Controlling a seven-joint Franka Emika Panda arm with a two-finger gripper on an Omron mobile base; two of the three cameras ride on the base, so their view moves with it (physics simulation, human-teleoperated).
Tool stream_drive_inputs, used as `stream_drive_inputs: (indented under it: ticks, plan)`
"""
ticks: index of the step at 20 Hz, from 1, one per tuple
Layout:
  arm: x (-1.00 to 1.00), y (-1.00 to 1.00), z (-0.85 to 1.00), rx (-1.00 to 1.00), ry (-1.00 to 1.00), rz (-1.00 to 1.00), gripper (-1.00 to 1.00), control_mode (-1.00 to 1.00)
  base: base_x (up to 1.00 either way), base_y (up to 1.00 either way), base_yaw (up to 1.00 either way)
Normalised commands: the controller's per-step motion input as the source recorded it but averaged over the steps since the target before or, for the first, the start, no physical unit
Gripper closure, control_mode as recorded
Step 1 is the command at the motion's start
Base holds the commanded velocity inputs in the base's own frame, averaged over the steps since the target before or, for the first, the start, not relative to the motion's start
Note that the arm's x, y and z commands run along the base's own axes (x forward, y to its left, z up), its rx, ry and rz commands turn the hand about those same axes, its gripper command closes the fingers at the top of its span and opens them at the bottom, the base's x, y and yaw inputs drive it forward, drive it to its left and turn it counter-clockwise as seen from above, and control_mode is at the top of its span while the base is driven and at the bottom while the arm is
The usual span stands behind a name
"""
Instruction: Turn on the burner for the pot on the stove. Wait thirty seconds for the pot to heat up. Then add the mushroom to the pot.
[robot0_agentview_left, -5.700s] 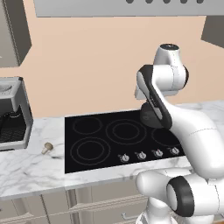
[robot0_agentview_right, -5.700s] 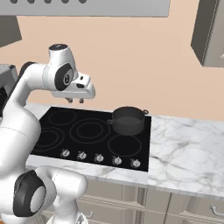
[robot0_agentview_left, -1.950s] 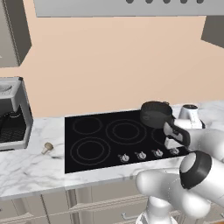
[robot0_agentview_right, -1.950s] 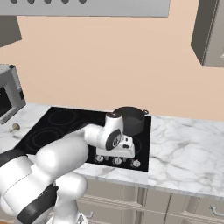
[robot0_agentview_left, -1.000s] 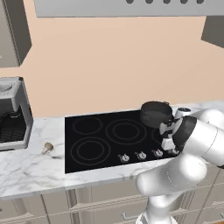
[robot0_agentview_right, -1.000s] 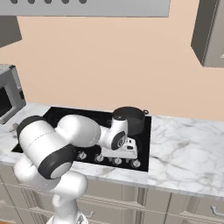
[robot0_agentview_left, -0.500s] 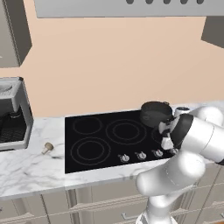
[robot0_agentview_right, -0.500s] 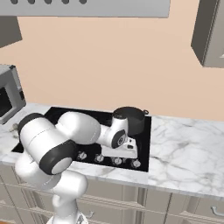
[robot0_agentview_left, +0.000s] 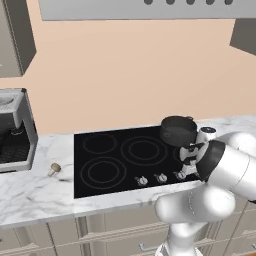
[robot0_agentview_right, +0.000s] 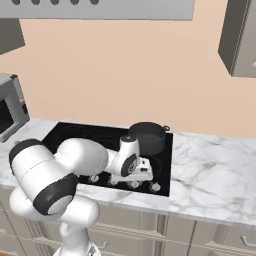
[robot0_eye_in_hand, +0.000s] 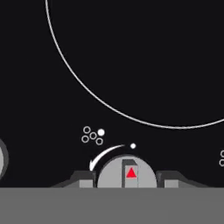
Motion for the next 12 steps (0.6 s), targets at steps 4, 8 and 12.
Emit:
stream_drive_inputs:
  ticks: [4, 8, 12]
  plan:
    - [-0.5, 0.0, -0.69, -0.1, 0.0, 0.9, 1.0, -1.0, 0.0, 0.0, 0.0]
    - [-0.28, 0.0, -0.84, -0.03, 0.03, 0.98, 1.0, -1.0, 0.0, 0.0, 0.0]
    - [-0.35, 0.08, -0.76, 0.0, 0.03, 0.94, 1.0, -1.0, 0.0, 0.0, 0.0]
